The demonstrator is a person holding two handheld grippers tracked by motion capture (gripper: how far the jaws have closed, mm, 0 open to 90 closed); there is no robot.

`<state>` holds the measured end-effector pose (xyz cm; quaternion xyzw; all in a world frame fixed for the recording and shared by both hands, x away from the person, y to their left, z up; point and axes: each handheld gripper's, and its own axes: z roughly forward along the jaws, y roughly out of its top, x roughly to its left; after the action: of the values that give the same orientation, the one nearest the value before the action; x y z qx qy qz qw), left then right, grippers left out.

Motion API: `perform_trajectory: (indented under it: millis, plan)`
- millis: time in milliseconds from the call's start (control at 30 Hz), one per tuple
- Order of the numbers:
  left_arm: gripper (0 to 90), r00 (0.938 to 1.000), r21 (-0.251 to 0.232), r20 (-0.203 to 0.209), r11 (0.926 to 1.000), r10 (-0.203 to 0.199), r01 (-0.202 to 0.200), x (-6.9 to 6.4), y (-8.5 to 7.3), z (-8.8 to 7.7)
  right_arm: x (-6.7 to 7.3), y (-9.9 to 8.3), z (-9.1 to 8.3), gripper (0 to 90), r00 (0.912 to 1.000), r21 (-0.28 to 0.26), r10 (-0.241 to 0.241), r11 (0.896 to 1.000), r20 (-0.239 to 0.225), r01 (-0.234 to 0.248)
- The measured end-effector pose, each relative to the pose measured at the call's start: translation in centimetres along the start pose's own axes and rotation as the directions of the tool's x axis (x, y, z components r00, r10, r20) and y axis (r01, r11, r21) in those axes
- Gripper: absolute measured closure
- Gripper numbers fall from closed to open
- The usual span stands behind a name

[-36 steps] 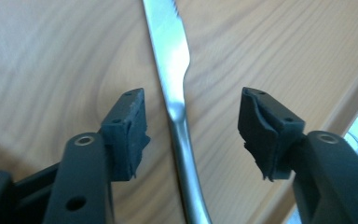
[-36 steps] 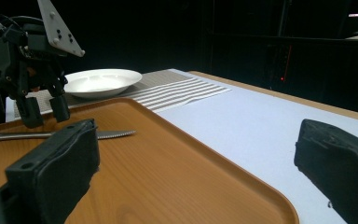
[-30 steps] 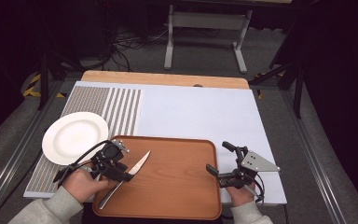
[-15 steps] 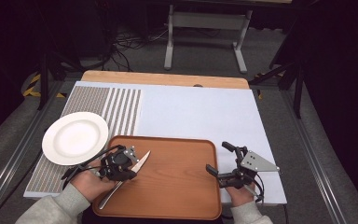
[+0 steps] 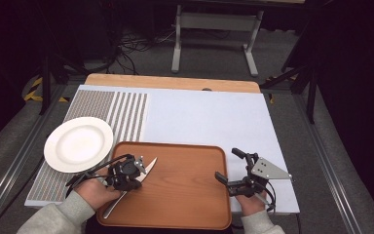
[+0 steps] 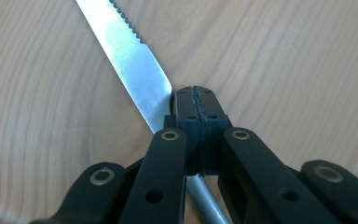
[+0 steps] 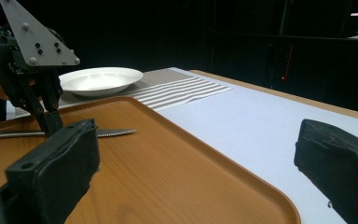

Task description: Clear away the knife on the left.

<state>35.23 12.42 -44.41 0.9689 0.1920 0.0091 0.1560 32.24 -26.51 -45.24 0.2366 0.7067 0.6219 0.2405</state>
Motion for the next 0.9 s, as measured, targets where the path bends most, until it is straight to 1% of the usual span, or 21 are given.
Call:
perform_trajectory:
  millis: [200, 467, 567, 833, 900]
  plan:
    - [89.8, 0.9999, 0.006, -0.011, 0.9999, -0.011, 0.011, 0.3, -0.1, -0.1, 0.0, 0.0, 0.0, 0.8, 1.0000, 0.000, -0.001, 1.000, 0.000, 0.001]
    - [89.8, 0.9993, 0.007, -0.011, 0.9994, -0.035, 0.035, 0.7, -0.4, -0.2, 0.0, 0.0, 0.0, 0.8, 1.0000, 0.001, 0.000, 1.000, 0.003, 0.000]
    - [89.8, 0.9983, 0.008, -0.005, 0.9983, -0.057, 0.057, 1.1, -0.5, -0.3, -0.1, 0.0, 0.0, 0.8, 1.0000, 0.002, 0.000, 1.000, 0.003, 0.000]
    - [89.8, 0.9958, 0.009, -0.016, 0.9959, -0.090, 0.091, 1.8, -1.1, -0.5, -0.1, 0.0, 0.1, 0.9, 1.0000, 0.001, 0.005, 1.000, 0.003, -0.005]
    - [89.8, 0.9953, 0.008, -0.011, 0.9953, -0.096, 0.096, 2.0, -1.2, -0.5, -0.1, 0.0, 0.0, 0.9, 1.0000, 0.000, 0.004, 1.000, 0.004, -0.004]
